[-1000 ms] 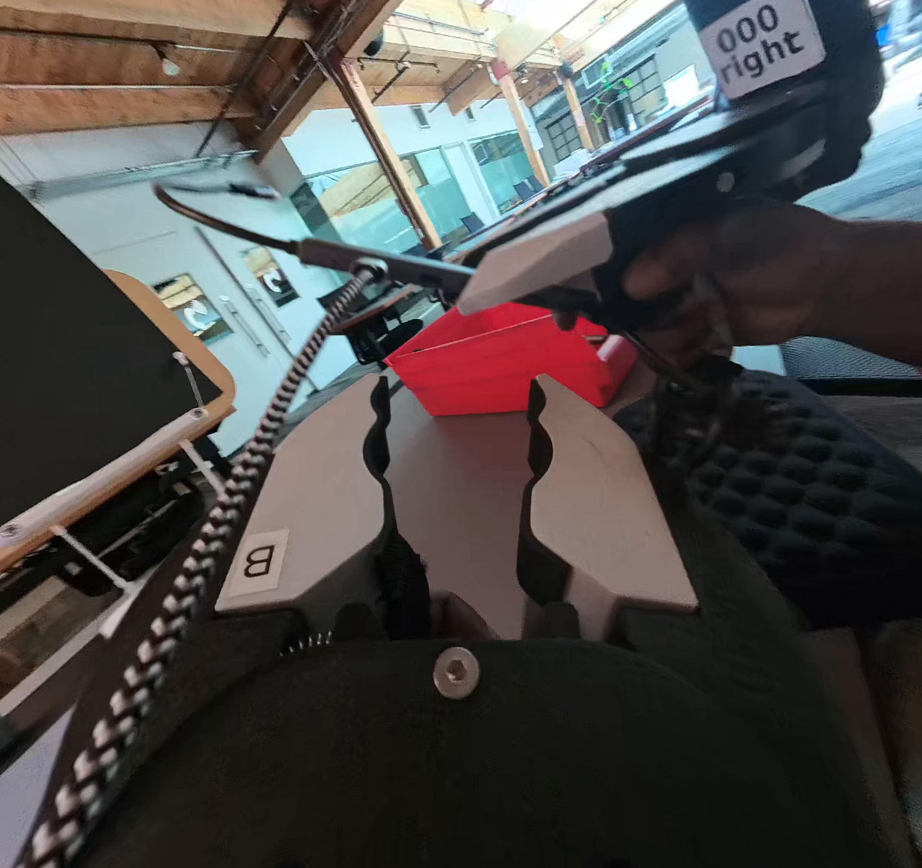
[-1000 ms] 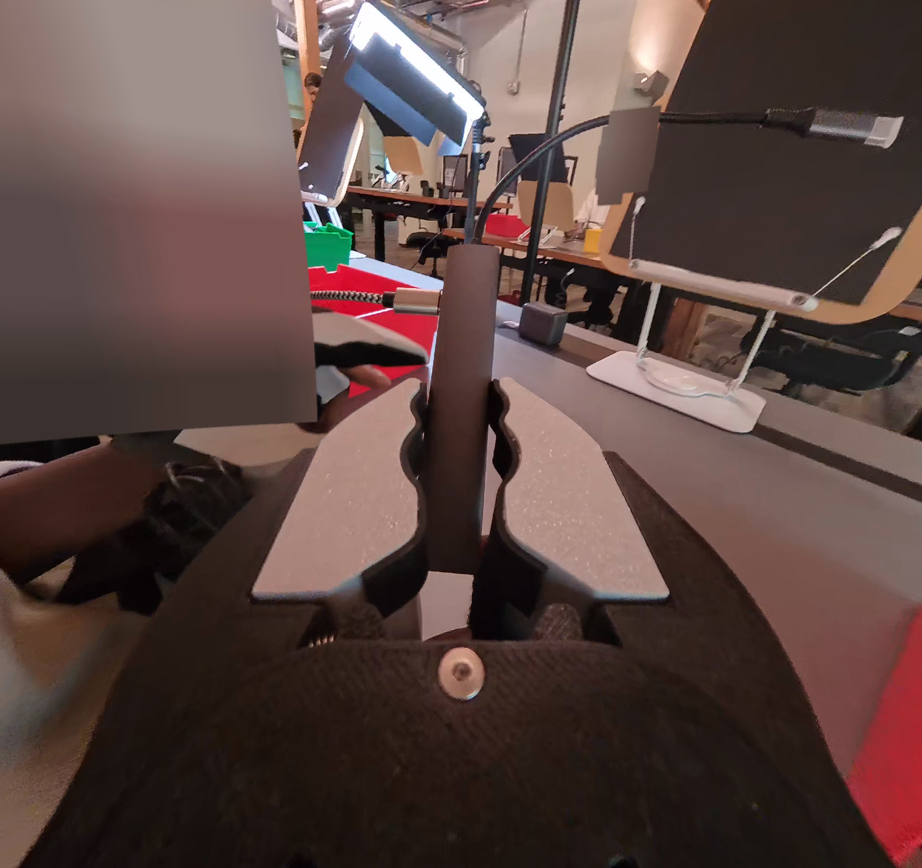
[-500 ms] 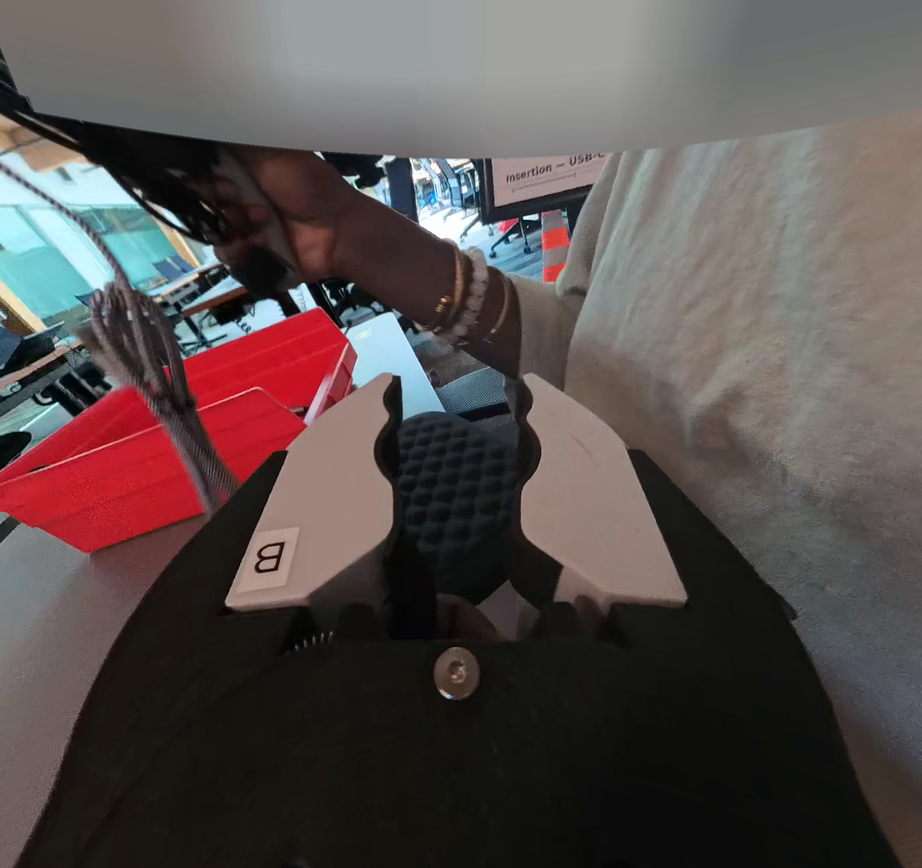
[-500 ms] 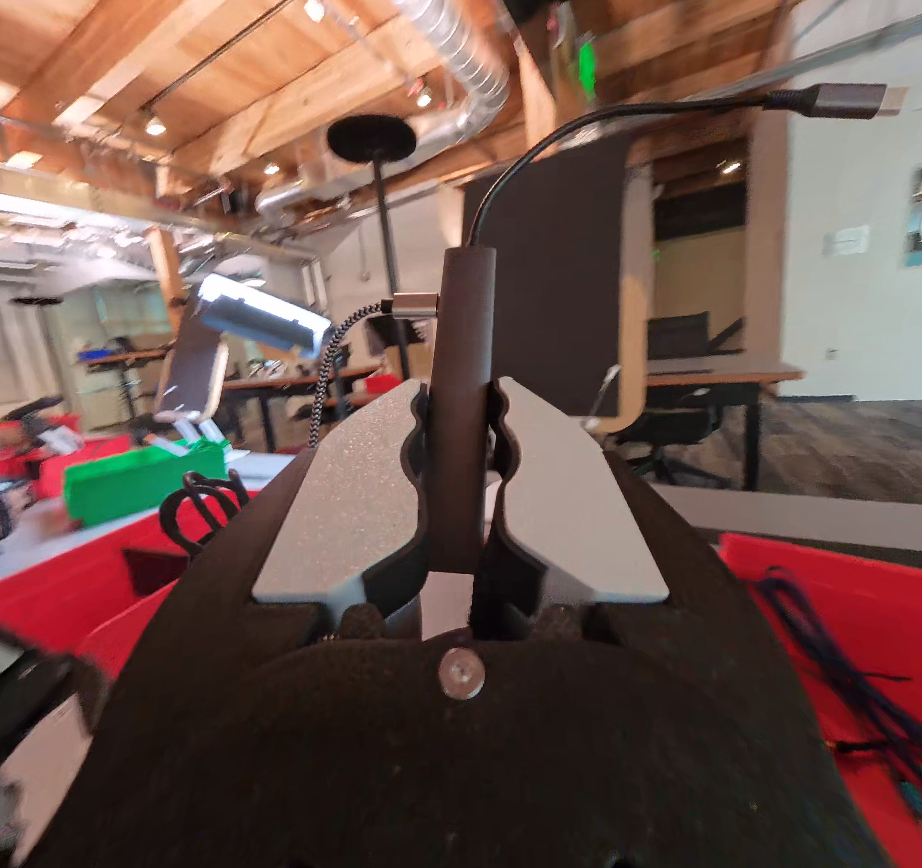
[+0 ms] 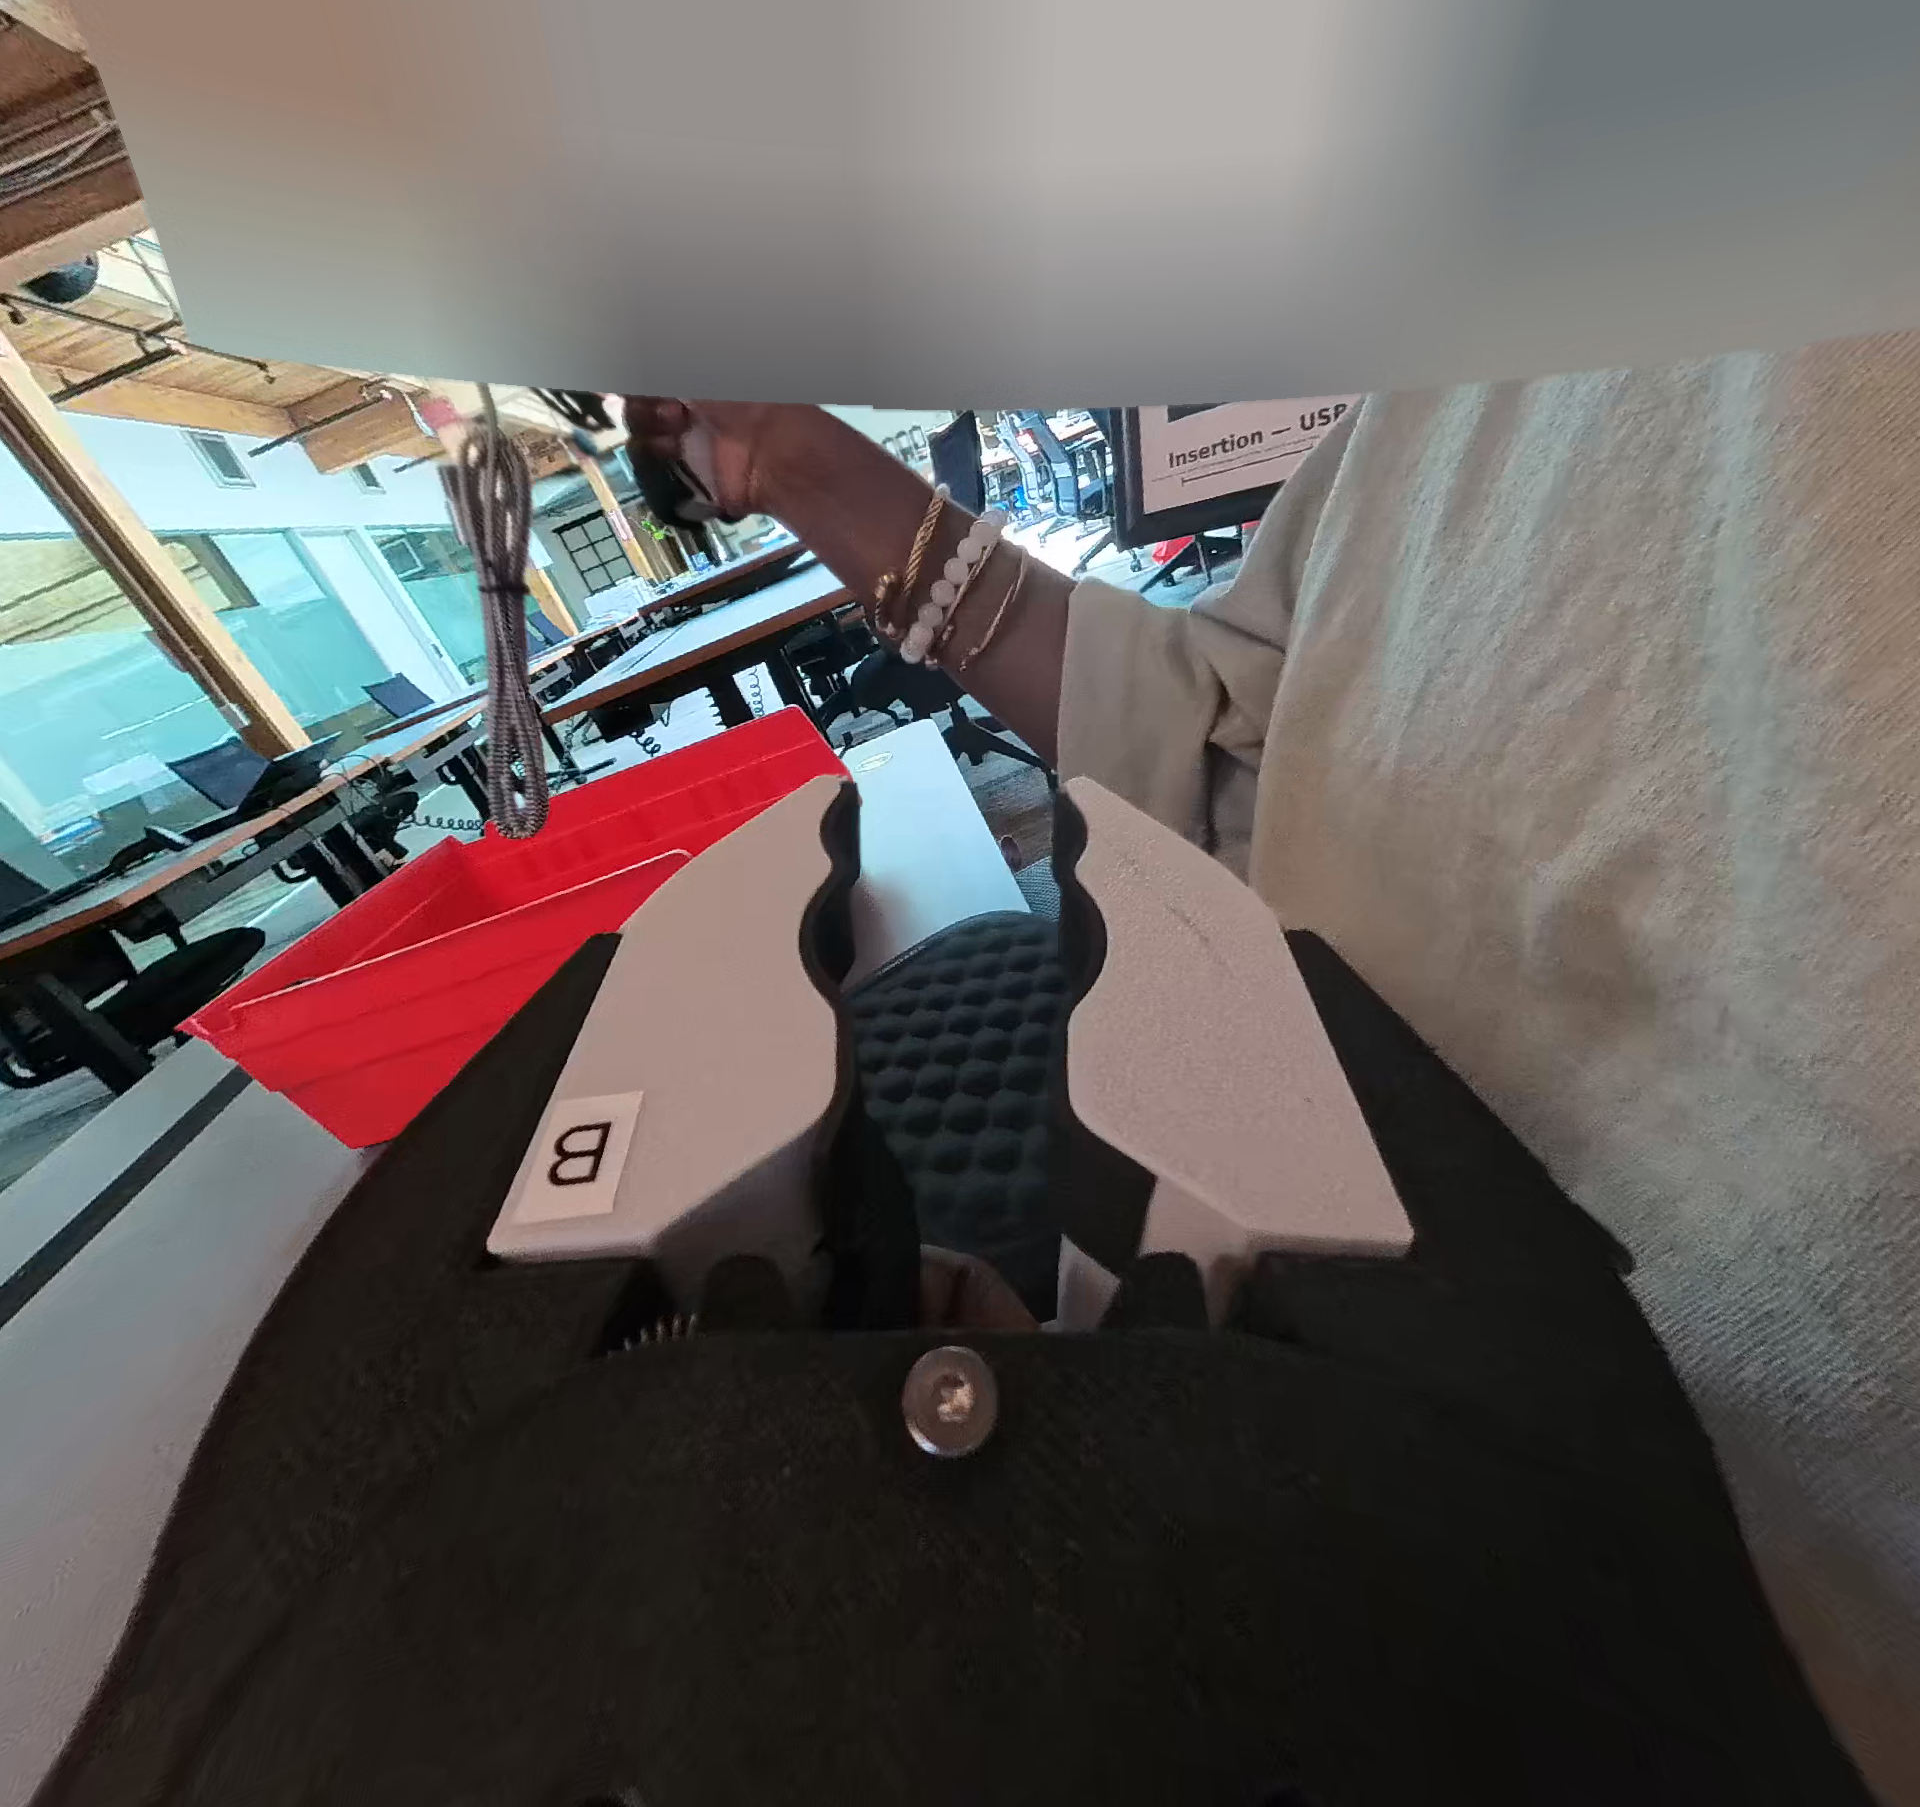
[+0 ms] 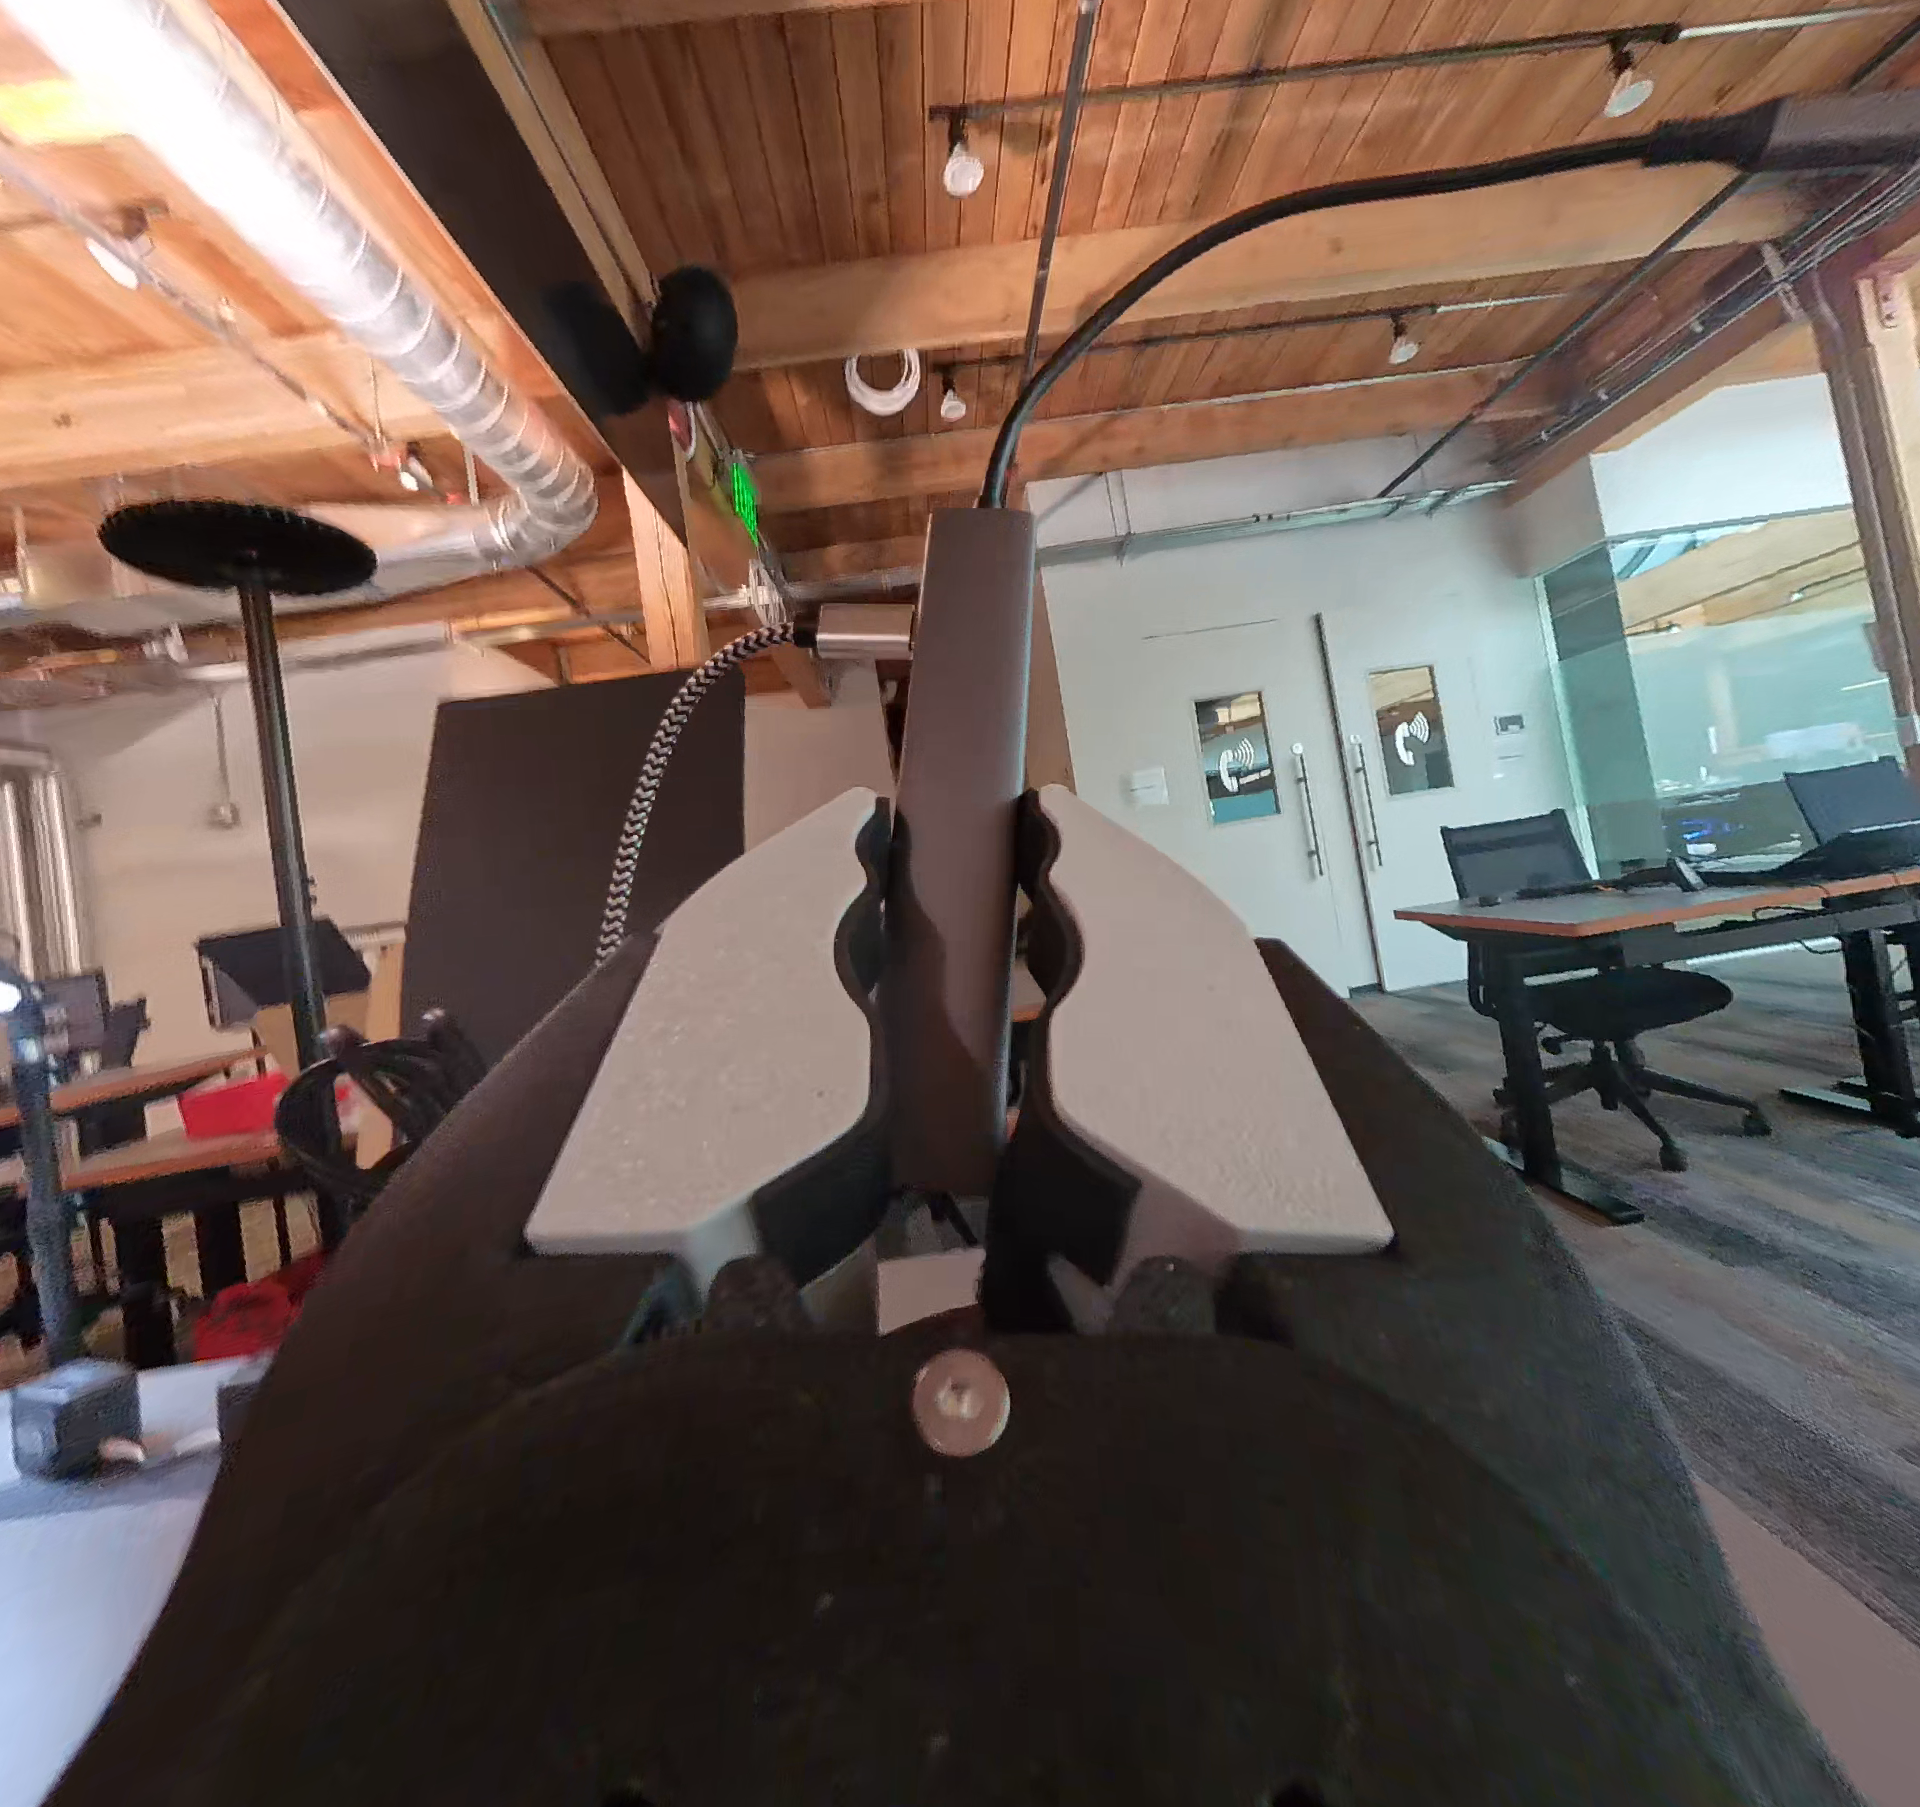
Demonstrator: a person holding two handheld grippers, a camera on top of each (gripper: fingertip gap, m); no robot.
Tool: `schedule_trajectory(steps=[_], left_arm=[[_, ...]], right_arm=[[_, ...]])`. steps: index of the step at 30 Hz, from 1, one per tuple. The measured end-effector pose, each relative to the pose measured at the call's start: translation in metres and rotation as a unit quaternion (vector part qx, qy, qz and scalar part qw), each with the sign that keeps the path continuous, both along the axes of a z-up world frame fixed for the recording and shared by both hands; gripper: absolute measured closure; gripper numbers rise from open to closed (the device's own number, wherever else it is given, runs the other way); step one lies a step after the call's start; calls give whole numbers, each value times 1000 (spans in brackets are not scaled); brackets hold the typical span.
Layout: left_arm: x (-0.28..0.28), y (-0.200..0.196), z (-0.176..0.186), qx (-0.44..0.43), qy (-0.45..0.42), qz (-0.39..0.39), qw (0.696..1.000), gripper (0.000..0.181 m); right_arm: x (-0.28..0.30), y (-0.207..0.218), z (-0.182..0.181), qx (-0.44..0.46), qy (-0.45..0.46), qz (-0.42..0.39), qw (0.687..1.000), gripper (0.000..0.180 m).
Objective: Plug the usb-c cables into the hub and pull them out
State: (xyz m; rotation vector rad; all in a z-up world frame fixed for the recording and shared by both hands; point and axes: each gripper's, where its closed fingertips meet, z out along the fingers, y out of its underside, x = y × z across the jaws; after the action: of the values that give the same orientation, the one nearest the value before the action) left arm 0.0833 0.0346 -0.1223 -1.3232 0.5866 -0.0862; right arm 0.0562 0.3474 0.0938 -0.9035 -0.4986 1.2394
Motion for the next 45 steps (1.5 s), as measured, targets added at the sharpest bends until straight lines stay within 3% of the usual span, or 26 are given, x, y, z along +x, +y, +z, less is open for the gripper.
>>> schedule_trajectory(steps=[7,14,18,24,26,29,32,34,36,39,43,45], left_arm=[[-4,2,0,3,5,14,1000,146],[-14,3,5,29,10,50,998,148],[-24,3,12,51,0,78,996,150],[-35,0,23,79,-37,97,991,155],[-40,-3,29,101,-49,105,988,157],[-46,-5,34,124,-52,117,984,158],[-52,-6,35,134,-51,138,980,155],[-53,-7,37,142,-49,141,978,152],[-53,-9,39,149,-50,141,977,151],[-53,-9,41,152,-52,141,977,151],[-51,-11,45,154,-54,146,976,151],[-49,-11,49,149,-55,147,976,151]], right_arm=[[-32,12,-44,52,-82,-50,994,156],[-74,22,-158,68,-292,-74,951,156],[-81,34,-217,82,-415,-124,898,156],[-83,27,-308,16,-625,-24,780,156],[-81,26,-318,24,-662,-23,749,156],[-83,30,-296,46,-632,-73,770,148],[-81,18,-263,45,-566,-71,820,123],[-77,0,-239,38,-505,-42,861,111],[-72,-35,-221,27,-454,42,890,101],[-61,-94,-229,41,-467,158,869,106],[-60,-120,-274,84,-561,135,813,119],[-68,-119,-284,100,-570,98,809,155]])
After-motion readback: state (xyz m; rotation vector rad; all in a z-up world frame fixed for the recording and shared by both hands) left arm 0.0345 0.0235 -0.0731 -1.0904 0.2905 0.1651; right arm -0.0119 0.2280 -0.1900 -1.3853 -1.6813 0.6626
